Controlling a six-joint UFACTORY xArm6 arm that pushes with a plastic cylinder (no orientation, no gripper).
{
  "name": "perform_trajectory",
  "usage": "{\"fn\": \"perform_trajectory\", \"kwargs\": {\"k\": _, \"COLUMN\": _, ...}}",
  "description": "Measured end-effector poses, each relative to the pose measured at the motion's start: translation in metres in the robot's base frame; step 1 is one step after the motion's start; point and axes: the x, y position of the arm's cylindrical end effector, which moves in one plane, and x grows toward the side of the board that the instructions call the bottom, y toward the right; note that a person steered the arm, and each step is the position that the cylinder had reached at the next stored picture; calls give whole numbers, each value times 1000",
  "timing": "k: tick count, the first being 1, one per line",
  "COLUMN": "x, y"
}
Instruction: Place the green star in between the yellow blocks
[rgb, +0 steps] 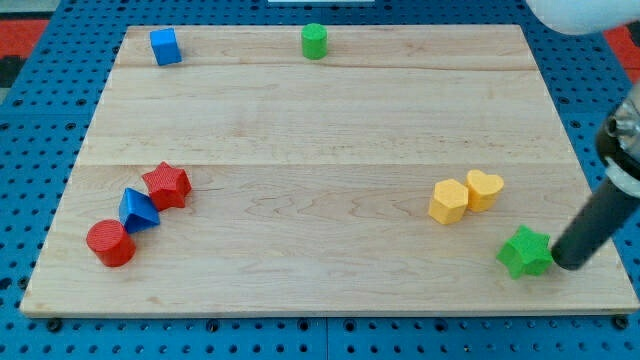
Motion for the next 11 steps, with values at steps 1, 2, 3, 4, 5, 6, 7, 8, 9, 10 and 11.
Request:
{"fn": "perform_trajectory", "kwargs": {"k": 1, "x": 18, "y": -21}}
{"fn": "perform_trajectory", "kwargs": {"k": 2, "x": -7, "y": -72}}
{"fn": "perform_trajectory", "kwargs": {"k": 3, "x": -37, "y": -99}}
{"fn": "perform_trajectory", "kwargs": {"k": 4, "x": -49, "y": -95}}
{"fn": "perform_trajectory", "kwargs": {"k": 5, "x": -91, "y": -87}}
{"fn": "perform_trajectory", "kwargs": {"k": 6, "x": -74, "y": -94}}
{"fn": "perform_trajectory", "kwargs": {"k": 7, "x": -118, "y": -147}}
{"fn": "perform_trajectory", "kwargs": {"k": 8, "x": -171, "y": -138}}
{"fn": "perform_trajectory", "kwargs": {"k": 9, "x": -183, "y": -159}}
{"fn": "perform_trajectory", "kwargs": {"k": 10, "x": -143, "y": -183}}
{"fn": "perform_trajectory", "kwargs": {"k": 11, "x": -144, "y": -159}}
